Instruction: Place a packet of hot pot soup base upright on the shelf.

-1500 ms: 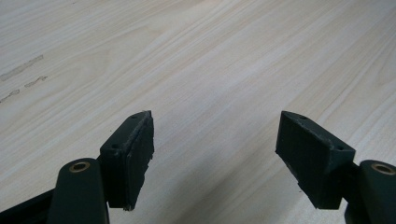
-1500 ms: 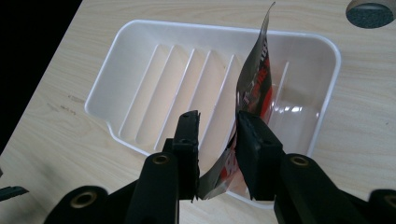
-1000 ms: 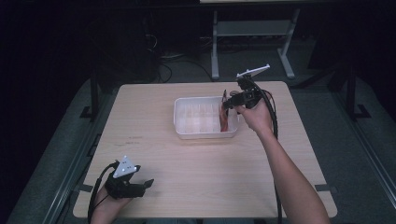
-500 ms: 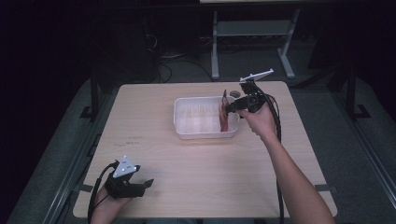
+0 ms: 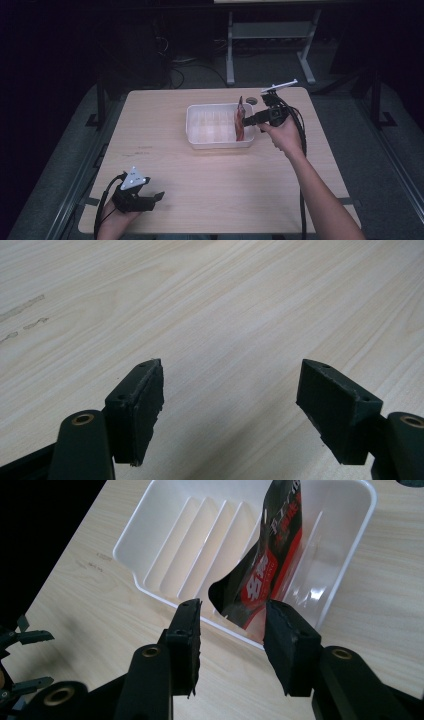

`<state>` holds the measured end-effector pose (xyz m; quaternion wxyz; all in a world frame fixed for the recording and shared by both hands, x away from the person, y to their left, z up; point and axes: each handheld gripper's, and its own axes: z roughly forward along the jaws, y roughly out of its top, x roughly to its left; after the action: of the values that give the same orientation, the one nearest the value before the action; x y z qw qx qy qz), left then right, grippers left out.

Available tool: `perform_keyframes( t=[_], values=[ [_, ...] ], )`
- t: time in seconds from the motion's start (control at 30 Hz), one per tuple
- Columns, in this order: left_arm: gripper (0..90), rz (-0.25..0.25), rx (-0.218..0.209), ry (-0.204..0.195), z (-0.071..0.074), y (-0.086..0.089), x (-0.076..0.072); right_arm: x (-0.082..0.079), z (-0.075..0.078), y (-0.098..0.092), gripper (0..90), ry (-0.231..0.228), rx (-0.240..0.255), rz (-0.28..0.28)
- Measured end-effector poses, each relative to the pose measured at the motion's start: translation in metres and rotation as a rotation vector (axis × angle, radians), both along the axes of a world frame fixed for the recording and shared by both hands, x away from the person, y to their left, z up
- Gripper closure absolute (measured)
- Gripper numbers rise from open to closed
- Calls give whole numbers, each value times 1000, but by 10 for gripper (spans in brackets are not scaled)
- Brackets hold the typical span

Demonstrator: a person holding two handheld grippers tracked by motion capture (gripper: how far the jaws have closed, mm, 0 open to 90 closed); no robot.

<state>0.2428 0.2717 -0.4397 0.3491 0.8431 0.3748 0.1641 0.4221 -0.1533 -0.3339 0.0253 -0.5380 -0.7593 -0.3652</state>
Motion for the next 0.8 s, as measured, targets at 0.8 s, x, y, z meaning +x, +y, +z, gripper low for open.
perform_keyframes(
  t=[0.8],
  values=[
    [264, 3, -9, 3, 0, 1, 0, -30, -16, -17, 533, -7, 9, 47]
  ],
)
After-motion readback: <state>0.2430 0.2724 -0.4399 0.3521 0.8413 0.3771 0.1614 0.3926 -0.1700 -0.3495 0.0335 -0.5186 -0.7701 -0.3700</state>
